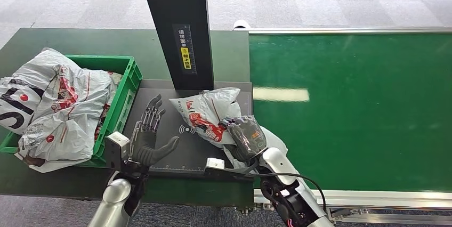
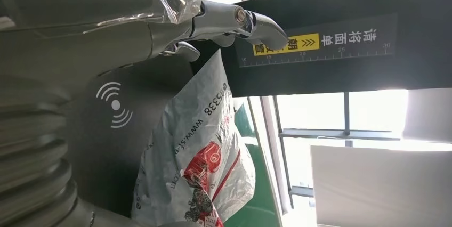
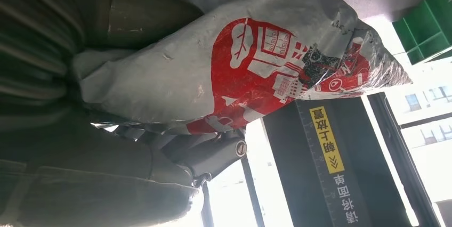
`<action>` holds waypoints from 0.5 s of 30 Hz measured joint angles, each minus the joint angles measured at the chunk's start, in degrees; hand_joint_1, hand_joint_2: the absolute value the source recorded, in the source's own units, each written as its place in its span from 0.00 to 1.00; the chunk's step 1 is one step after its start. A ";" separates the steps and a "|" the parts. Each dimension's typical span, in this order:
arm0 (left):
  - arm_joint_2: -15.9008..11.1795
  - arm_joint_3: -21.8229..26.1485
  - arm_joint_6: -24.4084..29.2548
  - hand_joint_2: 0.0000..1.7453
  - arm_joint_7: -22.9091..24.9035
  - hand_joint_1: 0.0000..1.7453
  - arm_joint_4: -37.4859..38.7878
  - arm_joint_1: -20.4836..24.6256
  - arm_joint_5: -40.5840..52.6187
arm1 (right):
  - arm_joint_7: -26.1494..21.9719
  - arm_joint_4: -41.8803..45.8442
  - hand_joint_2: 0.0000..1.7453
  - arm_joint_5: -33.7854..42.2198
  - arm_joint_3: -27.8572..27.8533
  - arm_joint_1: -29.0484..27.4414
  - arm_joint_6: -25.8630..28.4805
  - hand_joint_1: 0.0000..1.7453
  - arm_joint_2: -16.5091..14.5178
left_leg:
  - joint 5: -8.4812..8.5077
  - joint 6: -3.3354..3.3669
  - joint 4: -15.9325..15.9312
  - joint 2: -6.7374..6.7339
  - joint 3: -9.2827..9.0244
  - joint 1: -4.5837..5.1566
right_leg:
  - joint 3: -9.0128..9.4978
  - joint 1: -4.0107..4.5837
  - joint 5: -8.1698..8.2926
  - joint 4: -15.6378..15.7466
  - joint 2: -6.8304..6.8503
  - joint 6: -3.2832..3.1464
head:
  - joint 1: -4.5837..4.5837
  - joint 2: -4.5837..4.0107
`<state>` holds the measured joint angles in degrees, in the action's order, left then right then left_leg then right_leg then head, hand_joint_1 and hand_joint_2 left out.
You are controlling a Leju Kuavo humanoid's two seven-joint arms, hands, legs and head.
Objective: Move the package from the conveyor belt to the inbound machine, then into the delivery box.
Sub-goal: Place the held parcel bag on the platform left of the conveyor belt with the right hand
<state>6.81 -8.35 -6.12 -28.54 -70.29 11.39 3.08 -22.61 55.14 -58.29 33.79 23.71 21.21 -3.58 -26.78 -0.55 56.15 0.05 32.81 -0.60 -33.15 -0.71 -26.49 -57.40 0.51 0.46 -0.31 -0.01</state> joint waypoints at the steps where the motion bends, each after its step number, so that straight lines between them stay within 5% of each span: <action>1: 0.01 0.00 0.00 1.00 0.01 0.00 0.00 0.00 0.00 | -0.02 0.02 1.00 0.00 -0.02 -0.02 0.01 0.99 0.01 | 0.00 0.00 0.00 0.00 0.00 0.00 | 0.00 0.00 0.00 0.00 0.00 0.00 | 0.00 0.00; 15: 0.15 -0.01 -0.32 1.00 0.05 0.00 0.00 0.02 0.42 | -3.00 0.01 1.00 1.64 -0.44 -0.11 0.16 0.98 -0.02 | 0.00 0.00 0.00 -0.02 0.00 0.00 | 0.00 0.00 0.00 0.00 0.00 0.00 | 0.00 -0.01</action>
<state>6.96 -8.35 -6.44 -28.49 -70.29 11.41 3.50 -25.61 55.15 -56.65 33.35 23.60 21.38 -3.60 -26.78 -0.55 56.15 0.03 32.81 -0.60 -33.15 -0.71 -26.49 -57.40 0.51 0.46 -0.31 -0.02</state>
